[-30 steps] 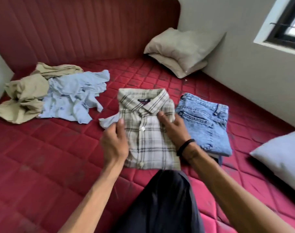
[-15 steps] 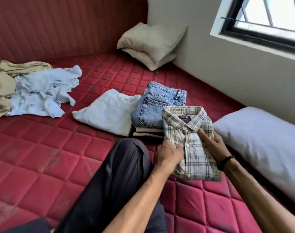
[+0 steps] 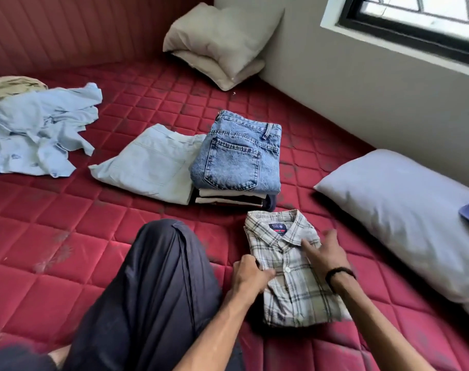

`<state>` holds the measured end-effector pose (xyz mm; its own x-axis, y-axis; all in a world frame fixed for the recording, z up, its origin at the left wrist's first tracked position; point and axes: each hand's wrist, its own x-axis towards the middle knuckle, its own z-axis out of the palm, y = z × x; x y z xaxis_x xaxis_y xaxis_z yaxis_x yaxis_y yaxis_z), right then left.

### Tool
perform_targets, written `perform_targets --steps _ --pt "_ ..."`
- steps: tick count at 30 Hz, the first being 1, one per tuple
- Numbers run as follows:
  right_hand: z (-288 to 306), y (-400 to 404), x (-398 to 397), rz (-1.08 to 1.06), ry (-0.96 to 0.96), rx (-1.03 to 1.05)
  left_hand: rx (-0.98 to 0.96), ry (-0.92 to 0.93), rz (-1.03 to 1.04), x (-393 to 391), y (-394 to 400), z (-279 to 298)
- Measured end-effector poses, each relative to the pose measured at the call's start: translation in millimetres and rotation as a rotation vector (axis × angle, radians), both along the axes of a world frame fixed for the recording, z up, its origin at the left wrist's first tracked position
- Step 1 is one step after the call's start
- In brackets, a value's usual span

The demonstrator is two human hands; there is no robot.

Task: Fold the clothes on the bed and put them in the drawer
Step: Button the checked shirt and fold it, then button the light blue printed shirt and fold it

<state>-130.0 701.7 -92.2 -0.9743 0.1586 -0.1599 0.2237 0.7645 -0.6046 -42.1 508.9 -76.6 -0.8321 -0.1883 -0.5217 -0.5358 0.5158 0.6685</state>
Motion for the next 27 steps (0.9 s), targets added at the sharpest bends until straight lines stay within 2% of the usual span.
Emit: perform_targets --steps 2,3,4,5,6,8,10,11,13,16,18,22,25,27 --pt "3.4 -18.7 14.7 0.077 0.376 0.345 -0.166 0.170 0.008 8.0 -0.1 -7.0" --pt "-1.0 -29.0 24.9 0.188 0.471 0.421 -0.278 0.278 -0.033 10.7 1.8 -9.8" --pt "-9.4 -43.4 36.0 0.307 0.470 0.463 -0.380 0.357 -0.110 13.0 -0.9 -12.4" --pt "-19.8 -50.2 42.9 0.407 0.375 0.487 -0.446 0.401 -0.219 12.6 -0.6 -10.4" --pt "-29.3 -54.3 48.3 0.474 0.272 0.531 -0.472 0.381 -0.320 11.2 -0.4 -7.0" --pt "-35.2 -60.6 49.3 0.521 0.142 0.615 -0.440 0.228 -0.415 9.1 -8.0 1.7" --pt "-21.0 -74.8 44.7 0.482 0.115 0.582 -0.390 0.165 -0.448 -0.7 -22.7 15.1" --pt "-12.7 -83.3 41.0 0.478 0.160 0.519 -0.397 0.201 -0.485 -7.5 -31.1 25.5" --pt "7.4 -117.9 27.7 0.568 0.293 0.385 -0.457 0.339 -0.521 -22.1 -67.7 52.9" --pt "48.8 -198.9 1.0 0.660 0.486 0.191 -0.572 0.559 -0.441 -37.8 -149.5 95.3" --pt "81.9 -264.4 -10.9 0.710 0.520 0.082 -0.584 0.648 -0.337 -39.2 -212.8 113.7" --pt "108.5 -407.0 -20.8 0.971 0.464 -0.016 -0.519 0.628 -0.108 -17.7 -345.5 121.0" --pt "88.2 -502.0 -15.2 1.193 0.254 0.014 -0.460 0.507 0.070 15.0 -427.3 88.2" --pt "60.2 -558.9 -11.0 1.298 0.147 0.065 -0.465 0.364 0.128 34.8 -474.6 54.6"
